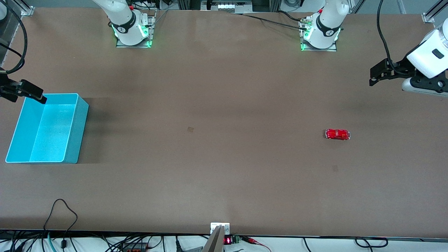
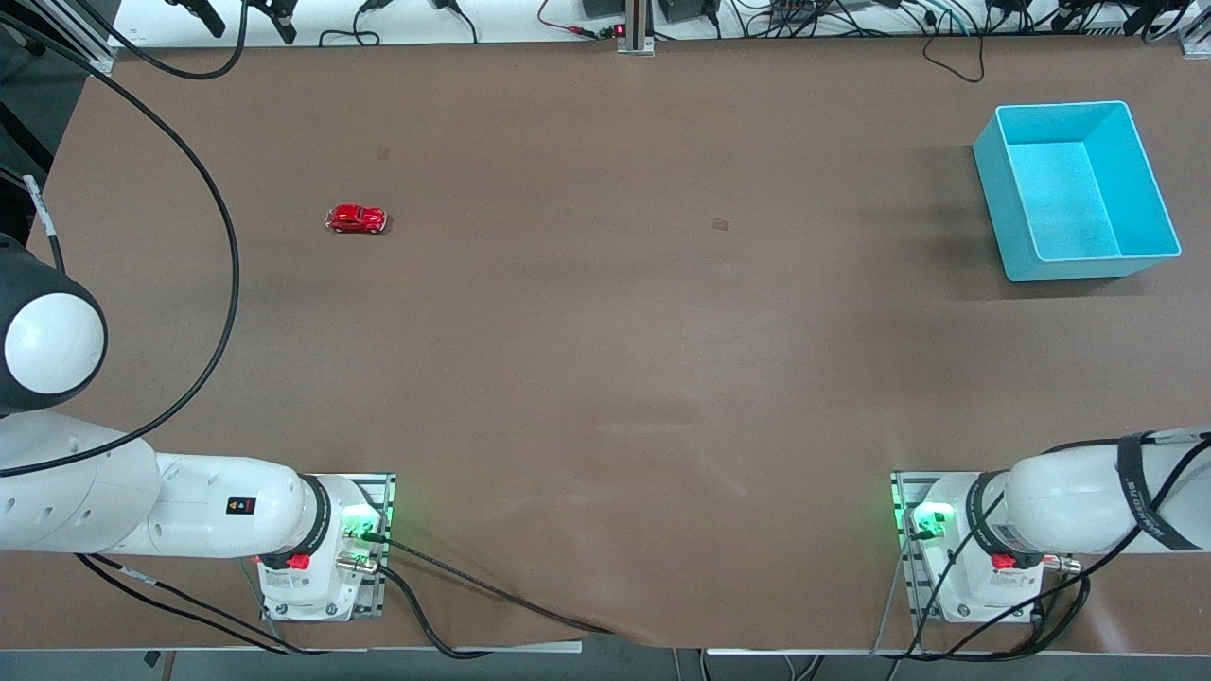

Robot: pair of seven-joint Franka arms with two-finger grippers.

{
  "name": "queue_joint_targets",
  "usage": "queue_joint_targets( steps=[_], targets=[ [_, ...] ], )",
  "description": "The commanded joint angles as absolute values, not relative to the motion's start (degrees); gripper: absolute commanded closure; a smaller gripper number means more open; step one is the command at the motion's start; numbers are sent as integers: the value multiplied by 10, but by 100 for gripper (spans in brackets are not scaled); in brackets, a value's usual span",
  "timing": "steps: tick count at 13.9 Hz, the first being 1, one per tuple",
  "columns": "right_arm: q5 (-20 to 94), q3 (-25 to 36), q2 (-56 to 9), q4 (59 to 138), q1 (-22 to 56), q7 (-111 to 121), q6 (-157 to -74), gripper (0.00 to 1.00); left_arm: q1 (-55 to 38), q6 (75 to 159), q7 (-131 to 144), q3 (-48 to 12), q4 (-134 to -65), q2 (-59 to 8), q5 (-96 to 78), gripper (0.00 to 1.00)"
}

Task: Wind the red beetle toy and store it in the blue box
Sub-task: 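Move the left gripper over the red beetle toy car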

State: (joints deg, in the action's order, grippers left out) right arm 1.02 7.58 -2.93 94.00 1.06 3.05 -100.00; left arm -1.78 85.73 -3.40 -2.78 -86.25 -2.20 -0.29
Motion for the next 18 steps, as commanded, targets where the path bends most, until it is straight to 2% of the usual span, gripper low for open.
queue_joint_targets(
  steps=[1,18],
  targets=[
    [3,75,-27,942,8,36,-1004,0,-19,852,-11,-30,-846,-30,-7,0],
    [3,75,-28,942,8,36,-1004,0,-21,799,-6,-27,-851,-66,-11,0]
  ],
)
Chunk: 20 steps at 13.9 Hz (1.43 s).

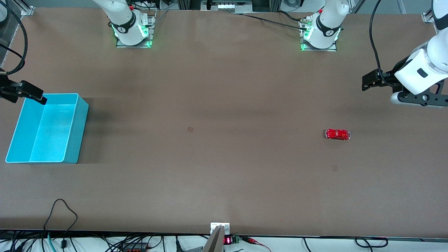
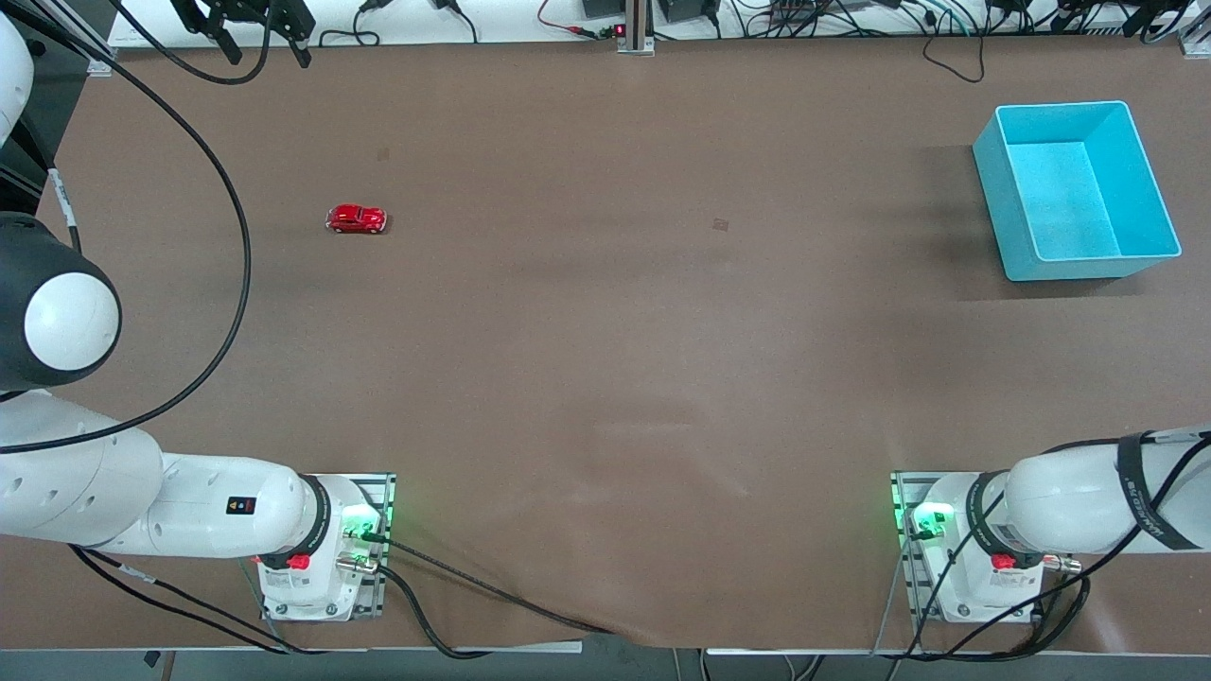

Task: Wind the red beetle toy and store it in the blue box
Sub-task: 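Move the left gripper over the red beetle toy car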

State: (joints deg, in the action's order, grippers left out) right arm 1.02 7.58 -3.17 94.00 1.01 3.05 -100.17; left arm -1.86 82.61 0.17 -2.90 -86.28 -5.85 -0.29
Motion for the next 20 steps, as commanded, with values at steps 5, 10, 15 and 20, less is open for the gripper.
queue_joint_targets(
  steps=[5,10,15,20],
  targets=[
    [3,75,-28,942,9,36,-1004,0,-14,697,-106,-27,-866,-73,-7,0],
    [3,75,-28,942,10,36,-1008,0,27,849,-292,-27,-981,-70,30,0],
    [3,75,-28,942,10,36,-1008,0,35,1067,-453,-27,-1120,-70,43,0],
    [3,75,-28,942,8,36,-1008,0,34,1249,-580,-27,-1194,-119,54,0]
  ],
)
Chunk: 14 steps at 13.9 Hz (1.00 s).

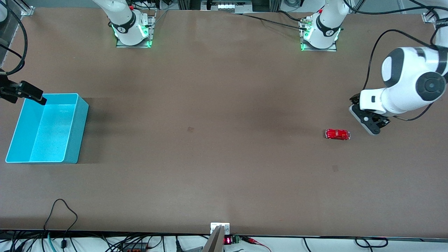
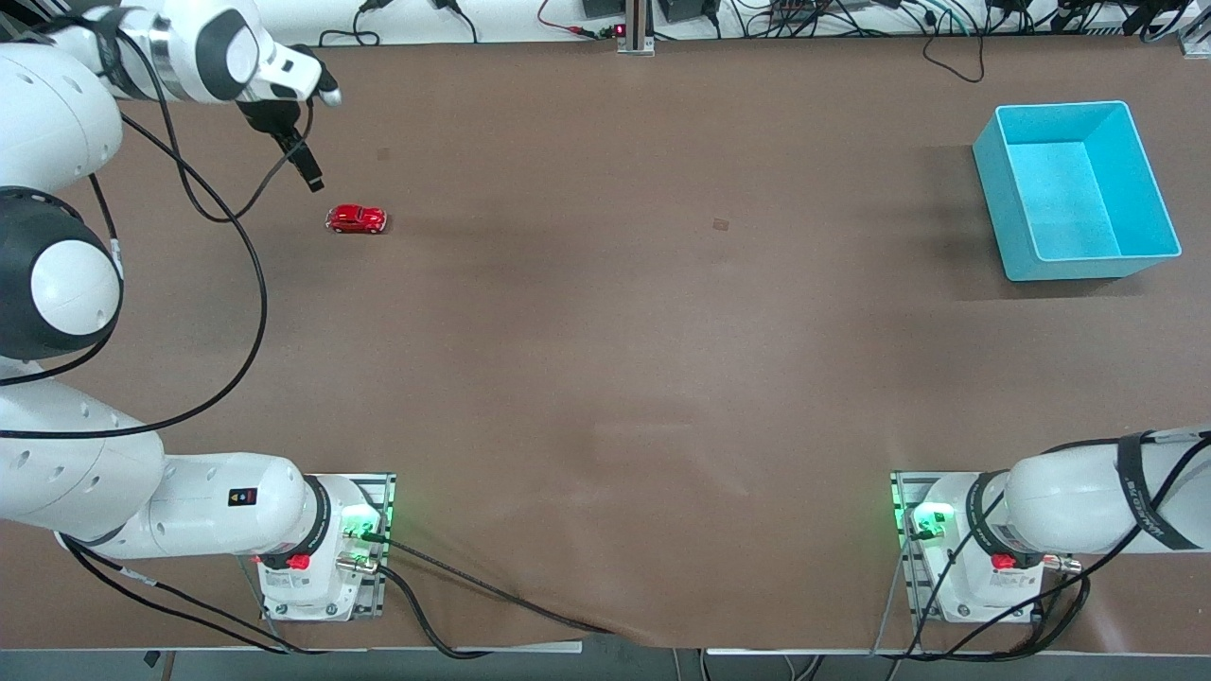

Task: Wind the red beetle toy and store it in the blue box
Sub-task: 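Lower the left gripper and close it on the red car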

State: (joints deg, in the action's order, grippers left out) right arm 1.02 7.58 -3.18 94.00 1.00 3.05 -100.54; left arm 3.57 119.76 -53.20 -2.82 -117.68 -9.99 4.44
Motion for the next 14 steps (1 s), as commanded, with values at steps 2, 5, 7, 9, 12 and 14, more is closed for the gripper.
queue_joint_targets(
  steps=[2,5,7,9,12,14],
  targets=[
    [3,75,-28,942,9,36,-1009,0,34,1308,-637,-27,-1205,-142,54,0],
    [3,75,-28,942,9,36,-1011,0,39,1382,-755,-27,-1205,-189,54,0],
    [3,75,-28,942,9,36,-1010,0,40,1420,-808,-27,-1205,-213,54,0],
    [4,75,-28,942,9,36,-1011,0,47,1429,-823,-27,-1205,-227,54,0],
    [4,75,-28,942,11,36,-1011,0,51,1429,-870,-27,-1222,-227,54,0],
    [4,75,-28,942,11,36,-1011,0,56,1429,-879,-28,-1226,-227,54,0]
  ],
)
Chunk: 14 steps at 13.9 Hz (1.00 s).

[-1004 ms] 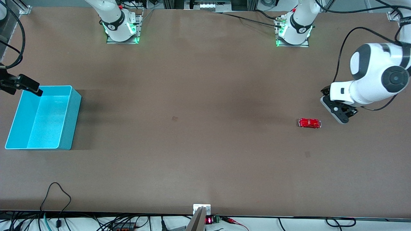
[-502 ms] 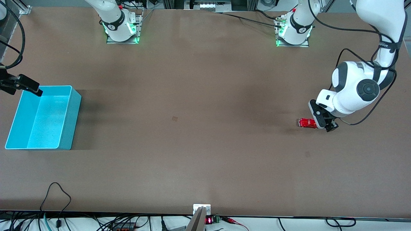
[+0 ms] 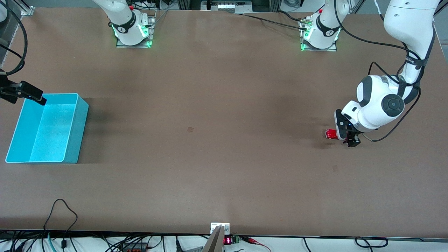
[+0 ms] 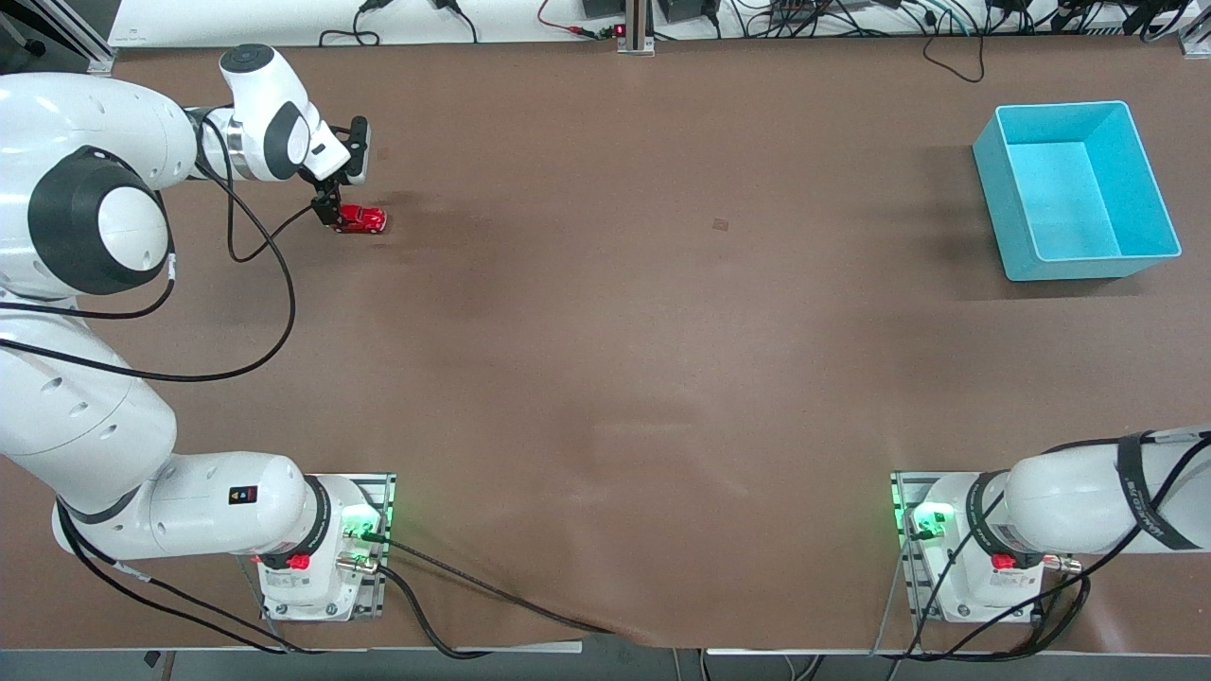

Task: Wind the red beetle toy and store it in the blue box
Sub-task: 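Lower the left gripper and close it on the red car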

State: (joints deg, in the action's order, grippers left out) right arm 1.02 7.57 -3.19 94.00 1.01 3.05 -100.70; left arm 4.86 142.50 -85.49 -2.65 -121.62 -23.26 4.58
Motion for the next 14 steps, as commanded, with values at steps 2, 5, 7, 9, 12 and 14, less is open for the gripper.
queue_joint_targets(
  steps=[2,5,7,9,12,14],
  targets=[
    [4,75,-28,942,11,36,-1011,0,54,1431,-879,-29,-1225,-230,54,0],
    [4,75,-28,942,12,36,-1012,0,55,1462,-880,-29,-1225,-251,54,1],
    [4,75,-28,942,12,36,-1013,0,55,1473,-881,-29,-1225,-258,54,11],
    [4,75,-28,942,11,36,-1012,0,55,1475,-880,-29,-1225,-259,54,37],
    [3,75,-28,942,11,36,-1012,0,50,1474,-879,-29,-1225,-259,54,61],
    [4,75,-28,942,11,36,-1012,0,50,1475,-879,-29,-1225,-259,54,68]
  ],
)
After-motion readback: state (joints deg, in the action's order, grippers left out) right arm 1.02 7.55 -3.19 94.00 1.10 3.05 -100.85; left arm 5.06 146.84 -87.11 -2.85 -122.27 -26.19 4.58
